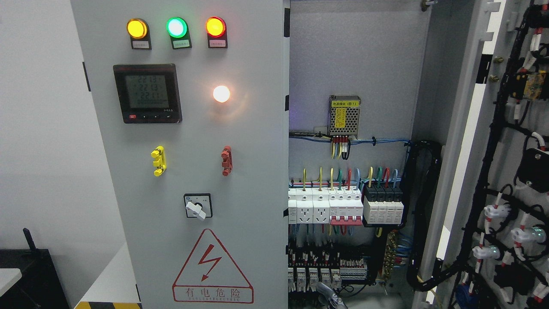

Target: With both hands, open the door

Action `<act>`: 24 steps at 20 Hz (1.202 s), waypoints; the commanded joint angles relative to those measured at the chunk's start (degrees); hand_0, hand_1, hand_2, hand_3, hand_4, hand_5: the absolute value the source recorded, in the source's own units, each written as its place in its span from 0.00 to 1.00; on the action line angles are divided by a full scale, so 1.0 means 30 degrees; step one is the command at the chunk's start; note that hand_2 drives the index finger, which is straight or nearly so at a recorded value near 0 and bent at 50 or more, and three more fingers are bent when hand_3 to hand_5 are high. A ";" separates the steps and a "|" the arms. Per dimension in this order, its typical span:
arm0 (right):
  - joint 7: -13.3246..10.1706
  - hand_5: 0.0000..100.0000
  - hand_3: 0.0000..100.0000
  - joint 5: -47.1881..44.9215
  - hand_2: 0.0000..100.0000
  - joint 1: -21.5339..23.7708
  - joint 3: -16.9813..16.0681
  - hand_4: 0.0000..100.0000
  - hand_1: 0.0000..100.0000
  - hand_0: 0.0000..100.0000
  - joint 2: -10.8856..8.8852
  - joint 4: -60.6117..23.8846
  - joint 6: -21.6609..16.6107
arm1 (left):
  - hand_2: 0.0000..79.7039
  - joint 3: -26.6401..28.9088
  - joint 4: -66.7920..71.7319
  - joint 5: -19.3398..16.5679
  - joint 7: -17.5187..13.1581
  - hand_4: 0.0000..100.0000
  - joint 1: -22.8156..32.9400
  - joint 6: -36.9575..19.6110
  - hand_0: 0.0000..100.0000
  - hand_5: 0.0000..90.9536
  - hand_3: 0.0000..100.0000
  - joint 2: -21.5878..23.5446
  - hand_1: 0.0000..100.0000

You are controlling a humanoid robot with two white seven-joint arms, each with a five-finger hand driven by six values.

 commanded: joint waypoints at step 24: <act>0.0321 0.00 0.00 -0.1970 0.00 -0.5293 -0.0134 0.00 0.00 0.11 0.1103 0.5889 0.1308 | 0.00 0.0235 0.0001 -0.0206 0.0062 0.03 0.0001 -0.0012 0.00 0.00 0.00 0.0002 0.00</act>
